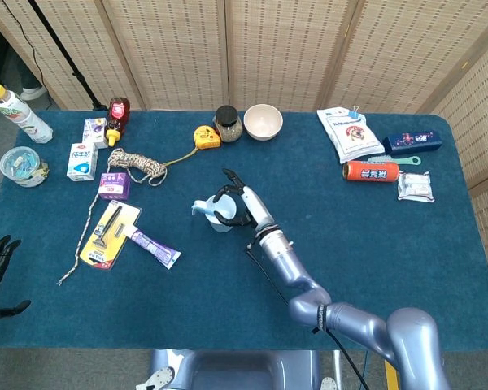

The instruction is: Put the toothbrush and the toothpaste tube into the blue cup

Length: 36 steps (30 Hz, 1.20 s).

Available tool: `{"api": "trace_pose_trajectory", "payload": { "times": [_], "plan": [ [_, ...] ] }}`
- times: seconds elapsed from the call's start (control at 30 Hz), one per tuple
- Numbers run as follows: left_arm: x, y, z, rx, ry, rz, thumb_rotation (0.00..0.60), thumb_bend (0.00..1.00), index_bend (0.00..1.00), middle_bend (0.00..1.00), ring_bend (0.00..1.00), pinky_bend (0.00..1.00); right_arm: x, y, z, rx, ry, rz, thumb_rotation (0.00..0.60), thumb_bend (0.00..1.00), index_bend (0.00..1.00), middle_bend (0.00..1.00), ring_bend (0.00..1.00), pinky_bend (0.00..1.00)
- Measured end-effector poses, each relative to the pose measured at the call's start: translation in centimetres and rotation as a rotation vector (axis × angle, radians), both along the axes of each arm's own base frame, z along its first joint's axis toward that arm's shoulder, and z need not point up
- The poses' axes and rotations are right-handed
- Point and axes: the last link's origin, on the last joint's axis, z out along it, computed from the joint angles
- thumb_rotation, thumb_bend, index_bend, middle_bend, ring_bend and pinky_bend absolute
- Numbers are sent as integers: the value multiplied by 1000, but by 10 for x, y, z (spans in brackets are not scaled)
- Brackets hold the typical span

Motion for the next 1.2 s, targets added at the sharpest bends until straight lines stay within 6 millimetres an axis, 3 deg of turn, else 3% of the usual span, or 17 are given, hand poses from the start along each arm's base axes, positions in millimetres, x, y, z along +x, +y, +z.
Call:
{"api": "trace_pose_trajectory", "payload": {
  "times": [0.4,0.63,0.8,0.9,1.1,1.2],
  "plan": [
    [0,0,-1,-1,-1,-1,600,16,0,0,0,0,0,-1,11,-38,-19,37,600,379,403,8,0,0],
    [0,2,-2,-1,1,-13,600,16,0,0,0,0,-3,-7,40,-105,3,73,600,379,324,1,0,0],
    [3,6,-5,-14,-4,-45,600,16,0,0,0,0,-16,-11,82,-166,90,115,600,378,264,0,0,0],
    [4,12,-7,-27,-3,-87,600,16,0,0,0,0,-35,-11,121,-232,205,141,600,379,226,0,0,0],
    [7,19,-10,-57,-1,-163,600,16,0,0,0,0,-87,5,194,-344,497,163,600,379,107,0,0,0],
    [10,21,-9,-76,7,-203,600,16,0,0,0,0,-118,20,219,-398,647,153,600,285,29,0,0,0]
  ]
}}
